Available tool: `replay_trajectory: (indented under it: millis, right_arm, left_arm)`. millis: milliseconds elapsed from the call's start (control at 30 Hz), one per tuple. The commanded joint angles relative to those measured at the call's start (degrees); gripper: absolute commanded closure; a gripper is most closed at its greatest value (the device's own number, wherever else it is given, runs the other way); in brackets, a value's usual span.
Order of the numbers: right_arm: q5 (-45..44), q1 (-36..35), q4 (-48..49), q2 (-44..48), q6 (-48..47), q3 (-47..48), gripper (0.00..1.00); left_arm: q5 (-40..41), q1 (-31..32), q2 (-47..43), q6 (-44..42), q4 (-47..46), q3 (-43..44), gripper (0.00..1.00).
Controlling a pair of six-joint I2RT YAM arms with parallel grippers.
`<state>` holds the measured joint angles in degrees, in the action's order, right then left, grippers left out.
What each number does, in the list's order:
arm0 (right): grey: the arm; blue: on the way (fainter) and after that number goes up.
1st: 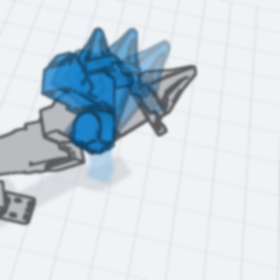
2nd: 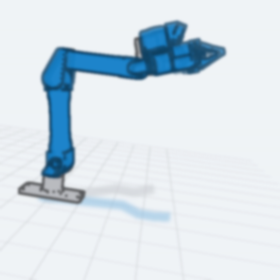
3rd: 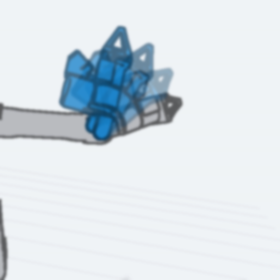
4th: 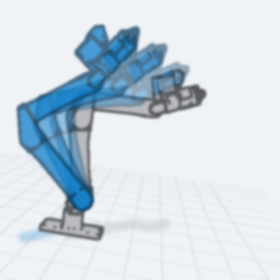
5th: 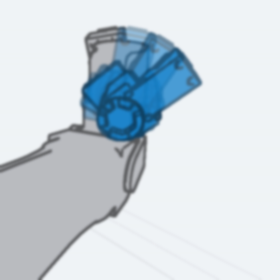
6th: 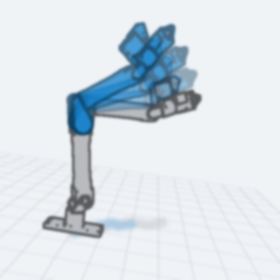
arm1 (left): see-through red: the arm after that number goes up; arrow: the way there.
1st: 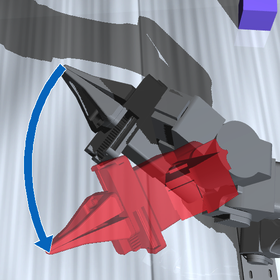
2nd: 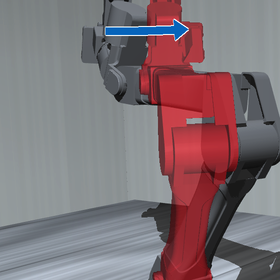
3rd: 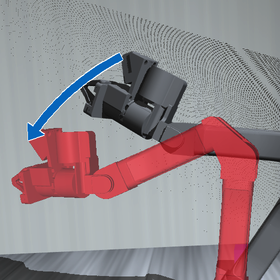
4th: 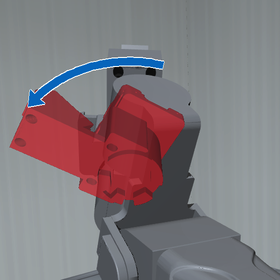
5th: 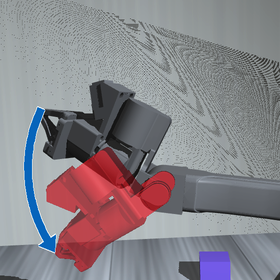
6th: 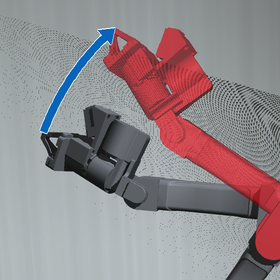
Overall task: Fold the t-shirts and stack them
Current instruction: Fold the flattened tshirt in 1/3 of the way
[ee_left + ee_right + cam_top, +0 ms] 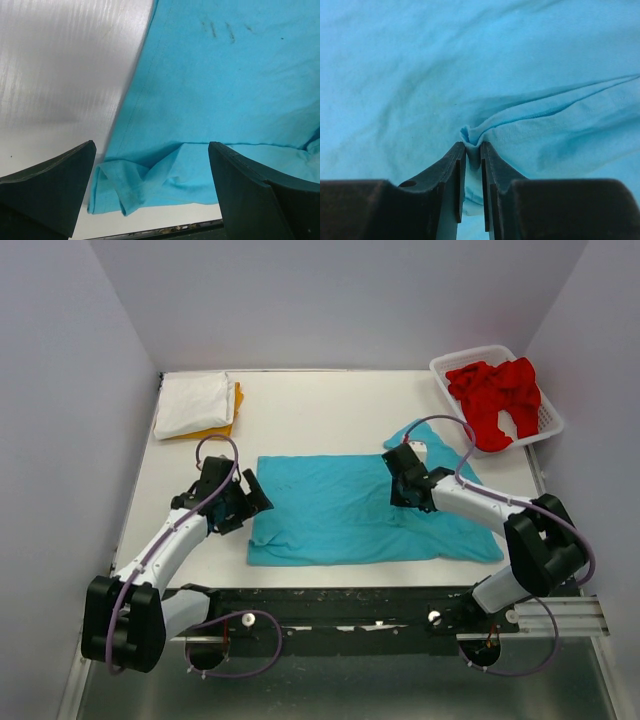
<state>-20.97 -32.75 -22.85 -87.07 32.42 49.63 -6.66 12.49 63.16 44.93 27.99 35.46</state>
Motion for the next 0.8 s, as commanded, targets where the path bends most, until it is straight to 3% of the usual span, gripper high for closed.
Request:
replay_trajectory:
  millis: [0,233,267,400,433,767]
  right_arm:
    - [2.7,-0.9,4.0,-1.5,-3.6,0.6,0.73]
    - [11.7,-1.1,7.4,-0.1,-12.5,-0.7,0.62]
    - [11.6,-1.1,6.8,0.1,-13.0,-0.7,0.57]
    - [5.5,-1.1,7.3,3.5,-10.6,-1.3,0.06]
    - [4.1,-1.1,8.2,4.9,-9.5,-1.8,0.00]
    - [-1.6,-1.1,16.4,18.3,-5.2,-9.1,0.00]
  left_arm:
    - [-2.4,-1.1,1.1,-1.5,-1.6,3.7,0.01]
    - [-5.3,-4.2,5.3,-1.9,-5.7,8.0,0.01]
    - [-5.5,-4.7,7.0,-2.0,-5.8,9.1,0.01]
    - [-7.1,-6.7,15.0,-2.3,-7.0,15.1,0.02]
    - [-8.1,-7.4,17.0,-2.2,-7.9,16.5,0.01]
    - [-15.9,-9.6,38.0,0.9,-13.1,30.4,0.01]
